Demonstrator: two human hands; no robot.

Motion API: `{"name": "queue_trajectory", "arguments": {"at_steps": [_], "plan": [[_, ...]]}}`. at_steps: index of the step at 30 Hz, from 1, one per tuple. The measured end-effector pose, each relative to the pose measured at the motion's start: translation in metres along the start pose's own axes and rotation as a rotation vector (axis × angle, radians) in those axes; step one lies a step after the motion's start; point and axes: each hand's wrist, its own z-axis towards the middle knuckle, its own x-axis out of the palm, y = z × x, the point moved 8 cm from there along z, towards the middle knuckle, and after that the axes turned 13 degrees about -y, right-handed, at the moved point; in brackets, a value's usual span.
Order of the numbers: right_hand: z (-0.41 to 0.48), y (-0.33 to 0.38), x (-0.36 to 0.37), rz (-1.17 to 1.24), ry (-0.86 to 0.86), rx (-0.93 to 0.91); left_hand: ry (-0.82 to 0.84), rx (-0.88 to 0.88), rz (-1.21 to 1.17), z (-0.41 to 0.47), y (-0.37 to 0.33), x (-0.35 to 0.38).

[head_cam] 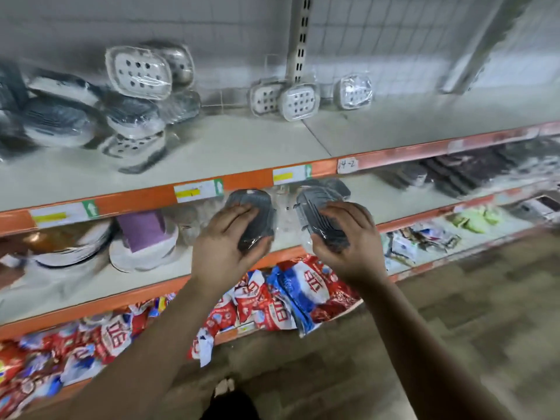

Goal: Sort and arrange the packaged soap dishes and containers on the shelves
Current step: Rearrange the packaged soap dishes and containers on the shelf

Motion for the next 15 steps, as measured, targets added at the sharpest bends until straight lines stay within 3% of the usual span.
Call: {"name": "queue_trajectory", "arguments": {"at_steps": [7,15], "plan": [[-0.016,-0.104,-0.025,-0.099,0.038,0.037,0.145,0.025,-0.037,-0.017,-0.057,0.099],[-0.012,-0.209,-0.011,-0.094,0.119,0.056,0.278,-0.030,-0.037,-0.015,-0.070,0.205]]}}
